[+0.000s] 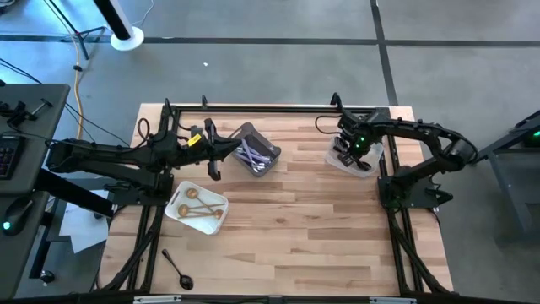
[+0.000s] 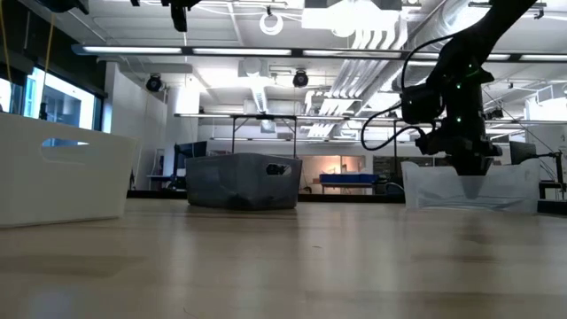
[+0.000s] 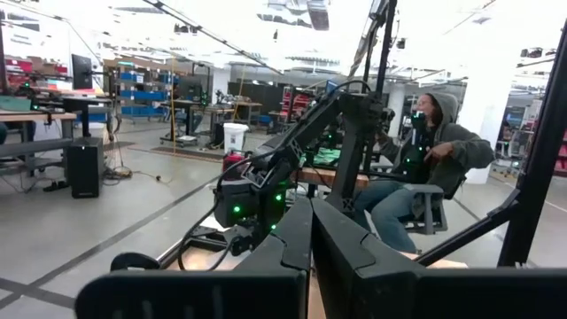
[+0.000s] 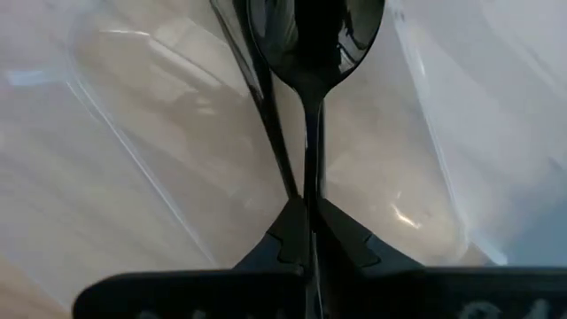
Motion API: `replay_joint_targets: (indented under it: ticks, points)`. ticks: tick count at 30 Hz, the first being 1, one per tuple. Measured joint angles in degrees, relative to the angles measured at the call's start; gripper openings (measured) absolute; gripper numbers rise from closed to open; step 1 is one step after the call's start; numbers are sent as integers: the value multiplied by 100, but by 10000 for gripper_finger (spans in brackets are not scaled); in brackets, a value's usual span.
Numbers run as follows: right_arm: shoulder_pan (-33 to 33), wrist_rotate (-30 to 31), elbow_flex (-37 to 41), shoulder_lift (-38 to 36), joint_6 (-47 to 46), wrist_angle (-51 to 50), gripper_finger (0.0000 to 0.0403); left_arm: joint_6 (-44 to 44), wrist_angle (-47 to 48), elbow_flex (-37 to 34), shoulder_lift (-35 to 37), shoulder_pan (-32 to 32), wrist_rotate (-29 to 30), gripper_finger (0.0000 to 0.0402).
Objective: Sort silverware by color (type)
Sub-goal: Put the top black spoon into the transparent bin
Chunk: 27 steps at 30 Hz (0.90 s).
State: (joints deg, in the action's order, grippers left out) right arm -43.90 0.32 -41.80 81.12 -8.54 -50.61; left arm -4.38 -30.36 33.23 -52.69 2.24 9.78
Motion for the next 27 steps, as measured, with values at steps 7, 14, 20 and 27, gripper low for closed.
replay_joint_targets:
  ticks: [7, 14, 20, 27]
  points:
    - [0, 22, 13, 0, -46, 110, 0, -132, 1, 0, 0, 0, 0, 0]
    - [0, -59, 167, -3, -237, 253, 0, -203, 4, 0, 0, -2, 0, 0]
    - [0, -57, 228, -20, -374, 280, 0, -306, 2, 0, 0, -2, 0, 0]
    - [0, -57, 205, -11, -453, 291, 11, -310, 1, 0, 0, -2, 0, 0]
